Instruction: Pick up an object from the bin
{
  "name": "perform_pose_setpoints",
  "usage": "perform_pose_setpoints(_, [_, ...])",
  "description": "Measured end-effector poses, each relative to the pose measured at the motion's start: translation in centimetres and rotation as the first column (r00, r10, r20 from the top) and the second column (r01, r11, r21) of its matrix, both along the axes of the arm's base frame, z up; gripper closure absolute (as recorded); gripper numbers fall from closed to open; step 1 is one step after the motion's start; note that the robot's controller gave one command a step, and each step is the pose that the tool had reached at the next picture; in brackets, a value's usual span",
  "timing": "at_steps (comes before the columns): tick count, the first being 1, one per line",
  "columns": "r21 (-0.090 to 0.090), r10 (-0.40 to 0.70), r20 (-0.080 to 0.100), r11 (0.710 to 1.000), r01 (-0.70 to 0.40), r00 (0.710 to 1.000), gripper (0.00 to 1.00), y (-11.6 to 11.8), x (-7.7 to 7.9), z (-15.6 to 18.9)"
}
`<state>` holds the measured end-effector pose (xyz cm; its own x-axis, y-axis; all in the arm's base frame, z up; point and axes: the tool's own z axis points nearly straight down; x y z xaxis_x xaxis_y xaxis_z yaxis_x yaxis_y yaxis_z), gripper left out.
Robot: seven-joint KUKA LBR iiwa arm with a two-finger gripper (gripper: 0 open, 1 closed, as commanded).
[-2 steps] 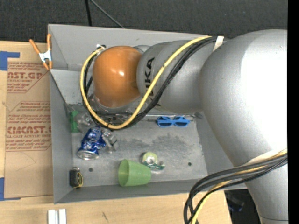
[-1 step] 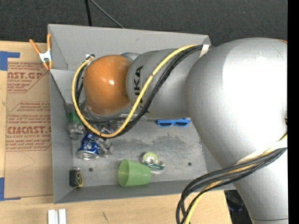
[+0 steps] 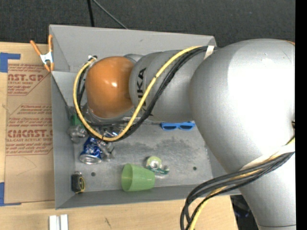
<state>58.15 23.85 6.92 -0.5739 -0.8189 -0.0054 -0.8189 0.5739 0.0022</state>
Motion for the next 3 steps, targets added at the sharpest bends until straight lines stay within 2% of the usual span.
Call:
perform_pose_setpoints(1, [0.001, 0.000, 0.002, 1.000, 0.000, 1.000, 1.00, 0.1, 0.1, 0.1])
perform_pose_setpoints(2, [-0.002, -0.002, 0.003, 1.000, 0.002, 1.000, 1.00, 0.2, 0.2, 3.4])
perform_pose_setpoints(3, [0.000, -0.002, 0.010, 1.000, 0.002, 1.000, 1.00, 0.4, 0.4, 11.2])
